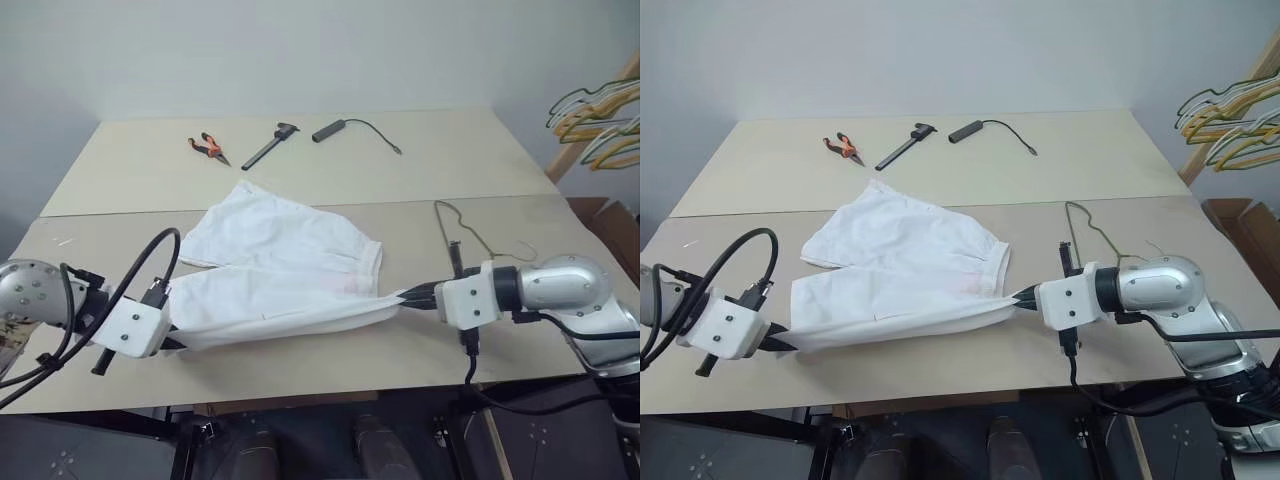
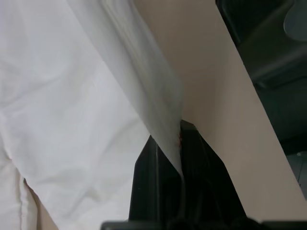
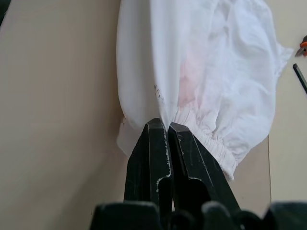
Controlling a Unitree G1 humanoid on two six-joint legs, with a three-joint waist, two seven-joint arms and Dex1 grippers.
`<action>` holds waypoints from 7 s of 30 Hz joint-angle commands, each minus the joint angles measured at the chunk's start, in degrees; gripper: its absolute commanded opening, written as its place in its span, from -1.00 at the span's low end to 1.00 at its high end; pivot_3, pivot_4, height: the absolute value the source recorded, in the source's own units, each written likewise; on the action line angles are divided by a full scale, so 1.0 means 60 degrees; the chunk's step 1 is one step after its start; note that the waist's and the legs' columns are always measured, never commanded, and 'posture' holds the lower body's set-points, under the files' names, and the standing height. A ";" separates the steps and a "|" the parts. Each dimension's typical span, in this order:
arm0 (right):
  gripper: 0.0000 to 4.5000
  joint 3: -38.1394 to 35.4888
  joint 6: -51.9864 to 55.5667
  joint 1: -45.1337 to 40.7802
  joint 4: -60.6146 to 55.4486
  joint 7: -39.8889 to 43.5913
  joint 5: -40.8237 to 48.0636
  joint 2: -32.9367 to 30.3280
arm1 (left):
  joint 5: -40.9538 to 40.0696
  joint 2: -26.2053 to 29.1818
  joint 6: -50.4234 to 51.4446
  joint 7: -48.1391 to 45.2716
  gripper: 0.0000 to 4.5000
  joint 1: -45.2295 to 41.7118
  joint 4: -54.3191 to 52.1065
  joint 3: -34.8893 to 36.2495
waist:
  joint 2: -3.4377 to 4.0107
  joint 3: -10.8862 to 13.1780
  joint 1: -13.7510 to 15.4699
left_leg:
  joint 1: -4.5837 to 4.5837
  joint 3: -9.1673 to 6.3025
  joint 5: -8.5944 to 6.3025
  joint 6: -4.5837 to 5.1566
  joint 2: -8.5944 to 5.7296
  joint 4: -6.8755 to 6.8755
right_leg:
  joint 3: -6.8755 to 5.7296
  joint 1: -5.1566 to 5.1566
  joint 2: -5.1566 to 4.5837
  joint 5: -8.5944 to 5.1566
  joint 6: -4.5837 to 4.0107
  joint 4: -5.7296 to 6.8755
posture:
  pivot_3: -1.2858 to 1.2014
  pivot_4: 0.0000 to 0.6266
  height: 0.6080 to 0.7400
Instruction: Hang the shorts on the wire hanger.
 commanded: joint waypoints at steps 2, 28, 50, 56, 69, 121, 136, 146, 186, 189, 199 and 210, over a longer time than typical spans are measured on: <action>-1.00 -0.0330 -0.0534 0.0190 0.0495 -0.0451 -0.0879 -0.0476 | -0.0536 0.0197 0.0602 -0.0401 -0.99 0.0671 -0.0866 0.0562 | 0.0000 0.0000 0.0008 | 0.0002 -0.0001 0.0000 0.0000 0.0001 0.0000 | 0.0000 0.0000 0.0001 0.0001 -0.0001 0.0001 | -0.02 -0.74 1.00; -1.00 -0.0648 0.0526 -0.0412 0.0639 -0.3643 -0.1640 0.0953 | 0.2422 -0.2360 0.1202 0.1728 -0.99 -0.1884 0.1099 -0.0609 | -0.0018 -0.0016 -0.0077 | 0.0197 0.0008 -0.0002 0.0032 0.0007 0.0004 | 0.0008 0.0195 0.0023 -0.0033 0.0049 -0.0034 | -0.08 -0.73 1.00; -1.00 -0.0220 -0.3917 -0.7816 1.1842 -1.2491 -0.3695 0.4031 | 0.7140 -0.6630 -0.2212 1.4756 -0.99 -1.3823 1.3007 -0.2199 | -0.0103 -0.0517 -0.1154 | -0.0202 0.0054 0.0120 -0.0100 -0.0336 -0.0097 | -0.0252 -0.0274 -0.0453 0.0079 0.0132 -0.0002 | -0.06 -0.90 1.00; -1.00 0.0731 -0.5763 -0.5679 1.1092 -1.0211 -0.3836 0.3282 | 0.4740 -0.5293 -0.3488 0.9002 -0.99 -0.9373 0.9063 -0.1891 | -0.0072 -0.0531 -0.1566 | -0.0038 0.0048 0.0090 -0.0025 -0.0338 -0.0178 | -0.0248 -0.0116 -0.0455 0.0090 0.0154 -0.0062 | -0.06 -0.80 1.00; -1.00 0.2227 -0.8112 -0.3874 1.0449 -0.8768 -0.5620 0.2445 | 0.1936 -0.0748 0.1347 0.2578 -0.99 -0.2366 0.0550 -0.0886 | -0.0038 -0.0498 -0.1626 | 0.0222 0.0002 0.0011 0.0103 -0.0336 -0.0162 | -0.0249 0.0191 -0.0448 0.0064 0.0182 -0.0176 | -0.05 -0.73 1.00; 1.00 -0.2972 0.3883 0.3964 0.0468 -0.6757 0.2299 -0.0112 | -0.3252 -0.4027 0.6618 0.3232 0.98 -0.1418 -0.3062 0.2517 | -0.0049 -0.0333 0.0212 | 0.0215 0.0077 -0.0080 0.0205 -0.0306 -0.0113 | -0.0253 0.0216 -0.0433 0.0015 0.0146 -0.0199 | -0.09 -0.62 1.00; 0.46 -0.1939 1.1864 0.0388 0.2257 -0.7119 0.2013 0.0875 | -0.3827 -0.5409 0.7981 0.3909 1.00 -0.3175 -0.2854 0.1044 | -0.0041 -0.0336 -0.0082 | 0.0141 0.0060 -0.0123 0.0223 -0.0302 -0.0014 | -0.0260 0.0186 -0.0412 0.0014 0.0152 -0.0202 | -0.11 -0.68 1.00; -1.00 -0.2036 1.2127 0.0183 0.2195 -0.7230 0.1717 0.1143 | -0.3517 -0.5628 0.7782 0.4332 1.00 -0.3345 -0.2573 0.1077 | -0.0064 -0.0352 -0.0036 | 0.0142 0.0059 -0.0125 0.0223 -0.0303 -0.0004 | -0.0262 0.0199 -0.0413 0.0021 0.0166 -0.0205 | -0.11 -0.68 1.00; -1.00 0.1063 -0.5134 -0.2648 0.4481 -1.5617 -0.9989 -0.1449 | -0.1053 -0.5880 0.9593 0.1411 1.00 -0.8355 0.2678 -0.2573 | -0.0025 -0.0352 -0.1406 | 0.0130 0.0040 -0.0119 0.0200 -0.0319 -0.0003 | -0.0252 0.0173 -0.0419 0.0017 0.0175 -0.0185 | -0.15 -0.79 1.00; -1.00 0.0947 -0.5127 -0.2621 0.4272 -1.5466 -0.9892 -0.1455 | -0.0760 -0.6253 0.9430 0.1553 0.83 -0.8389 0.2884 -0.2665 | -0.0025 -0.0352 -0.1453 | 0.0131 0.0039 -0.0119 0.0201 -0.0319 -0.0003 | -0.0251 0.0171 -0.0419 0.0017 0.0175 -0.0181 | -0.15 -0.78 1.00; -1.00 0.0644 -0.5144 -0.2466 0.3892 -1.5128 -0.9809 -0.1436 | -0.0270 -0.6677 0.9142 0.1413 -0.56 -0.8520 0.3355 -0.2592 | -0.0025 -0.0352 -0.1632 | 0.0132 0.0034 -0.0118 0.0200 -0.0319 -0.0003 | -0.0249 0.0171 -0.0420 0.0017 0.0175 -0.0175 | -0.16 -0.77 1.00; -0.89 0.0612 -0.5459 -0.2540 0.3970 -1.4594 -0.9481 -0.1485 | 0.0126 -0.6737 0.8998 0.1733 -1.00 -0.8526 0.3617 -0.2552 | -0.0024 -0.0353 -0.1658 | 0.0143 0.0032 -0.0118 0.0200 -0.0321 -0.0003 | -0.0237 0.0173 -0.0423 0.0018 0.0177 -0.0169 | -0.16 -0.79 1.00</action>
